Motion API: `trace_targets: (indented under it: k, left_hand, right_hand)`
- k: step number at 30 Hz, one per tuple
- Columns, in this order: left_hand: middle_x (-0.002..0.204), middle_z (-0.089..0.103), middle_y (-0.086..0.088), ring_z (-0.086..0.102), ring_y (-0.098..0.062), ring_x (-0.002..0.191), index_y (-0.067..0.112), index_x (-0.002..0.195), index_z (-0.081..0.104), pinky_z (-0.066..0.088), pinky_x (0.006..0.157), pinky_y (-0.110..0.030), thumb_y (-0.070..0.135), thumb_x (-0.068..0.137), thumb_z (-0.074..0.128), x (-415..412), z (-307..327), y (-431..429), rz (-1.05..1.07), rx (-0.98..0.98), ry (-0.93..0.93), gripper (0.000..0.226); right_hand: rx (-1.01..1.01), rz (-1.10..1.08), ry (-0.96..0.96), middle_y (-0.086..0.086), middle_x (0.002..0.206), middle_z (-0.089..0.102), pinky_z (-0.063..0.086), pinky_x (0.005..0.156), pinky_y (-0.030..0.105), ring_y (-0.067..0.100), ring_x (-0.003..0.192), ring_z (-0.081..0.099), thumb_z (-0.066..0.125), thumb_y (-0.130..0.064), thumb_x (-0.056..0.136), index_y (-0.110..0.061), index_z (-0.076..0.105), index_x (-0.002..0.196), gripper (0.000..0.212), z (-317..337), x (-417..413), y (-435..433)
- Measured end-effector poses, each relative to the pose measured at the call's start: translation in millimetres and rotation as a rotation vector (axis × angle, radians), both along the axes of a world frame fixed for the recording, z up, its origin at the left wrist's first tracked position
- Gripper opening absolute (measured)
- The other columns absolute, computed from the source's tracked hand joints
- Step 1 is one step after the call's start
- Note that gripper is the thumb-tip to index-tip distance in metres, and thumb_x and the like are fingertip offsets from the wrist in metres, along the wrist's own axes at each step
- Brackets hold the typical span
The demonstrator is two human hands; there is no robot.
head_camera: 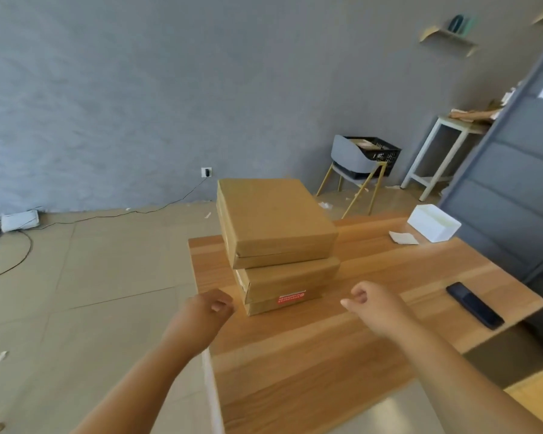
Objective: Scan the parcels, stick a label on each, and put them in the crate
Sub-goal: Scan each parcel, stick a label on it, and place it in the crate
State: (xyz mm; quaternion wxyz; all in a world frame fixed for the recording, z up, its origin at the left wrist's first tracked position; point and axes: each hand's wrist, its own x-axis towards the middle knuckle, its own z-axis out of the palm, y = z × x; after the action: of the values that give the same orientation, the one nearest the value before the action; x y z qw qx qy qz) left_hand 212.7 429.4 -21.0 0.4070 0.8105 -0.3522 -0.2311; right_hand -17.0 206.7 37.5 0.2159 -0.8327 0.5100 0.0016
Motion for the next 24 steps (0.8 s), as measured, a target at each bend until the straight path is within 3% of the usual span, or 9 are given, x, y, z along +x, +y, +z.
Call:
trace_targets:
  k: [2, 5, 9, 11, 13, 15, 18, 22, 24]
  left_hand:
    - [0.094, 0.063, 0.014, 0.061, -0.008, 0.093, 0.036, 0.093, 0.060, 0.048, 0.076, -0.028, 0.045, 0.086, 0.059, 13, 5, -31, 0.120, -0.115, 0.049, 0.012]
    - [0.110, 0.061, 0.008, 0.058, -0.016, 0.103, 0.026, 0.117, 0.055, 0.048, 0.088, -0.039, 0.061, 0.080, 0.055, 30, 15, -71, 0.267, -0.220, 0.124, 0.051]
    - [0.122, 0.056, 0.001, 0.054, -0.024, 0.113, 0.023, 0.133, 0.044, 0.043, 0.097, -0.045, 0.073, 0.073, 0.052, 45, 23, -113, 0.326, -0.202, 0.238, 0.079]
    - [0.114, 0.063, 0.004, 0.059, -0.020, 0.105, 0.023, 0.125, 0.051, 0.046, 0.094, -0.042, 0.071, 0.072, 0.056, 47, 22, -126, 0.326, -0.224, 0.287, 0.072]
    - [0.105, 0.066, 0.008, 0.062, -0.015, 0.097, 0.026, 0.113, 0.057, 0.048, 0.084, -0.036, 0.062, 0.078, 0.058, 46, 20, -135, 0.353, -0.232, 0.258, 0.050]
    - [0.097, 0.069, 0.011, 0.064, -0.012, 0.092, 0.026, 0.106, 0.061, 0.048, 0.077, -0.033, 0.056, 0.081, 0.058, 43, 20, -141, 0.388, -0.250, 0.225, 0.039]
    - [0.085, 0.071, 0.013, 0.066, -0.007, 0.082, 0.023, 0.097, 0.064, 0.046, 0.065, -0.026, 0.052, 0.082, 0.061, 29, 29, -145, 0.461, -0.269, 0.171, 0.033]
    - [0.077, 0.069, 0.020, 0.064, 0.002, 0.071, 0.030, 0.091, 0.063, 0.043, 0.059, -0.025, 0.050, 0.082, 0.062, -11, 53, -159, 0.532, -0.283, 0.025, 0.021]
    - [0.079, 0.067, 0.023, 0.062, 0.007, 0.071, 0.030, 0.093, 0.062, 0.043, 0.059, -0.024, 0.047, 0.082, 0.063, -36, 66, -174, 0.549, -0.314, -0.019, 0.020]
  right_hand:
    - [-0.001, -0.054, -0.090, -0.007, 0.109, 0.058, 0.047, 0.077, 0.031, 0.014, 0.093, 0.057, 0.057, -0.050, 0.088, -0.022, 0.051, 0.123, 0.045, 4, 14, -27]
    - [0.022, -0.100, -0.192, 0.002, 0.130, 0.054, 0.044, 0.081, 0.032, 0.022, 0.112, 0.055, 0.054, -0.053, 0.089, -0.019, 0.042, 0.136, 0.059, 5, 39, -62]
    - [0.102, -0.099, -0.300, 0.006, 0.147, 0.040, 0.040, 0.099, 0.039, 0.027, 0.130, 0.043, 0.048, -0.061, 0.088, -0.018, 0.030, 0.146, 0.075, 1, 67, -91]
    - [0.171, -0.063, -0.291, 0.004, 0.150, 0.037, 0.037, 0.103, 0.042, 0.027, 0.134, 0.039, 0.043, -0.066, 0.088, -0.019, 0.028, 0.148, 0.077, -4, 79, -103]
    - [0.190, 0.016, -0.257, 0.001, 0.138, 0.050, 0.044, 0.093, 0.038, 0.023, 0.123, 0.049, 0.039, -0.067, 0.088, -0.019, 0.041, 0.140, 0.071, -7, 87, -116]
    - [0.203, 0.097, -0.275, -0.005, 0.103, 0.063, 0.045, 0.071, 0.031, 0.014, 0.092, 0.059, 0.038, -0.065, 0.090, -0.020, 0.058, 0.115, 0.055, -7, 91, -129]
    - [0.270, 0.140, -0.358, -0.008, 0.069, 0.057, 0.039, 0.058, 0.029, 0.013, 0.067, 0.056, 0.042, -0.060, 0.091, -0.024, 0.056, 0.076, 0.042, -7, 89, -149]
    - [0.373, 0.177, -0.497, 0.006, 0.087, 0.066, 0.048, 0.073, 0.037, 0.025, 0.086, 0.063, 0.047, -0.058, 0.089, -0.008, 0.063, 0.098, 0.052, -5, 75, -177]
    - [0.415, 0.160, -0.599, 0.006, 0.103, 0.067, 0.050, 0.084, 0.043, 0.026, 0.094, 0.063, 0.050, -0.055, 0.090, -0.017, 0.063, 0.102, 0.043, 1, 62, -194]
